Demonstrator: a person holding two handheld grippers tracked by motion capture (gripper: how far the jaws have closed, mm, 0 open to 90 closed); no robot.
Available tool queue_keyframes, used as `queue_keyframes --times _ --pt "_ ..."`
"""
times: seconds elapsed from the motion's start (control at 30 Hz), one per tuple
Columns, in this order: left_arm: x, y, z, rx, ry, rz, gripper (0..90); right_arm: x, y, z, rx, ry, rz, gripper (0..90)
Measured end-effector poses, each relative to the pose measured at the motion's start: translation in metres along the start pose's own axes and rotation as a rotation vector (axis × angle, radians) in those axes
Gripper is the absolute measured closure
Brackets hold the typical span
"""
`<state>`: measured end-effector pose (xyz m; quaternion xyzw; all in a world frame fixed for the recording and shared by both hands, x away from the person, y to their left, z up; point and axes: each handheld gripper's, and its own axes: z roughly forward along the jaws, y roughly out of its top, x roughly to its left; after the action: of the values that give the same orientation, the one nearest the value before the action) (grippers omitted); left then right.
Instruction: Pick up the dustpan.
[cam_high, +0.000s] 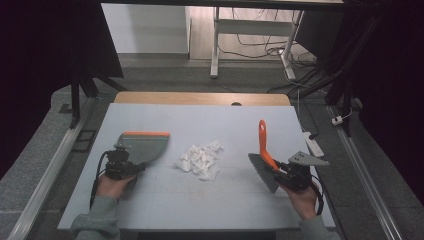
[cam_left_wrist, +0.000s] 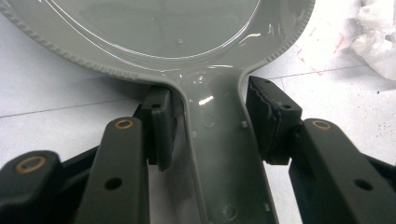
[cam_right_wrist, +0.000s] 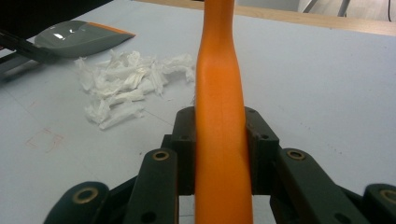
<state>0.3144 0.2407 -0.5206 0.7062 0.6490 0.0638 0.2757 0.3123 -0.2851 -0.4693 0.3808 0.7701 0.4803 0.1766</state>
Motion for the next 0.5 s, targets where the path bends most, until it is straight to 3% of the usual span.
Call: queue_keyframes --times 0.23,0.5 --pt "0.0025 -0.0006 -0.0001 -0.012 0.012 -0.01 60.9 -0.0002 0.0 -0.0002 0.0 -0.004 0.002 70.0" --pt "0.005 -0.0011 -0.0018 -0.023 0.001 -0.004 61.8 0.0 -0.0002 0.0 0.003 -0.005 0.002 70.0"
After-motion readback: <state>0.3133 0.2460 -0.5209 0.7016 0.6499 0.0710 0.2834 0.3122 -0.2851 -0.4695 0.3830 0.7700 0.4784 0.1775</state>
